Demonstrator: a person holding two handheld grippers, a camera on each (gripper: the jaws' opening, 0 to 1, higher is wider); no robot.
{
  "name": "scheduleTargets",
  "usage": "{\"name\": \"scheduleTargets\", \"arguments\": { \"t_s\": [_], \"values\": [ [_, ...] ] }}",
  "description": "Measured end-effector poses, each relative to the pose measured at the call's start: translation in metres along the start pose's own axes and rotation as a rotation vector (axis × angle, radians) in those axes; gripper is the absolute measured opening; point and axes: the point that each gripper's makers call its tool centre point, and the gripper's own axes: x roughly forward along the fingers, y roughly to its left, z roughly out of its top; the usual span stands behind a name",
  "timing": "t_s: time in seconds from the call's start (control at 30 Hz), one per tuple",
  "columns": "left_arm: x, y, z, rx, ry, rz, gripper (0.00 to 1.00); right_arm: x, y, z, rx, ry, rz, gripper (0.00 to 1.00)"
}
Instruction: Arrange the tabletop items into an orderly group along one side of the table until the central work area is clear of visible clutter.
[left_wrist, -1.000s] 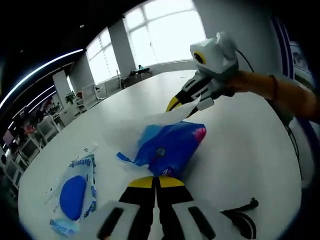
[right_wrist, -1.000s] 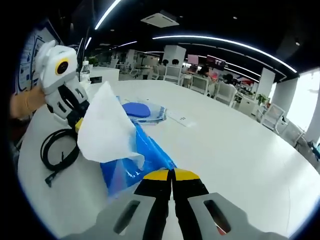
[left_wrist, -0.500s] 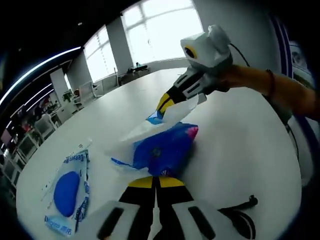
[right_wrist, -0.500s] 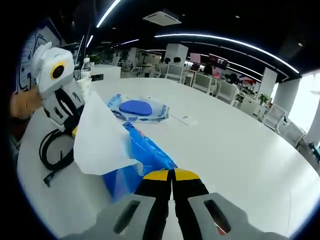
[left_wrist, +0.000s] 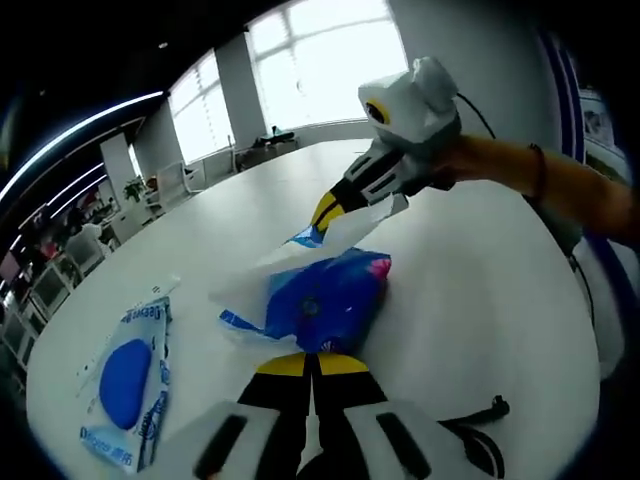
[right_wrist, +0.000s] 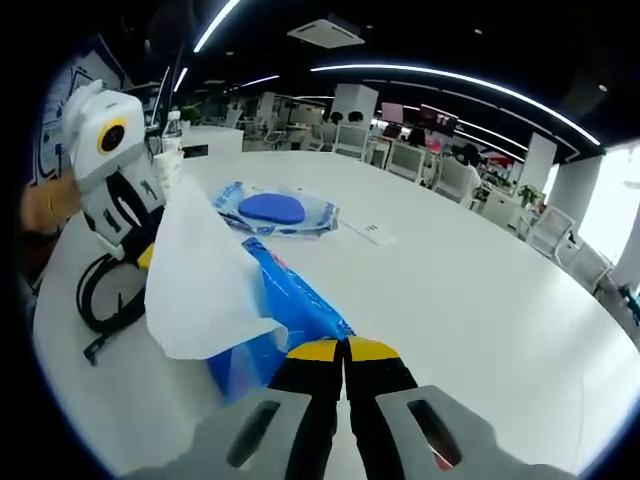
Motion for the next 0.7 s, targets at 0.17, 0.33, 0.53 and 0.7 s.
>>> {"name": "scheduleTargets", "arguments": {
  "t_s": [0.17, 0.33, 0.53, 0.7],
  "values": [
    [0.0, -0.006, 0.0, -0.002, -0.011, 0.009, 0.0, 0.005, 0.0, -0.007, -0.009, 0.007, -0.001, 0.0],
    [0.0, -0.01, 0.001, -0.011, -0.015, 0.007, 0.0, 0.005, 0.0, -0.011, 0.003, 0.003, -0.003, 0.0],
    [0.001, -0.014, 0.003, -0.015, -0.012, -0.001, 0.0, 0.005, 0.0, -0.011, -0.001, 0.007, -0.002, 0.0],
    [-0.002, -0.025, 0.009, -0.068, -0.032, -0.047, 0.0, 0.006, 0.001, -0.012, -0.007, 0.011, 0.005, 0.0]
  ]
}}
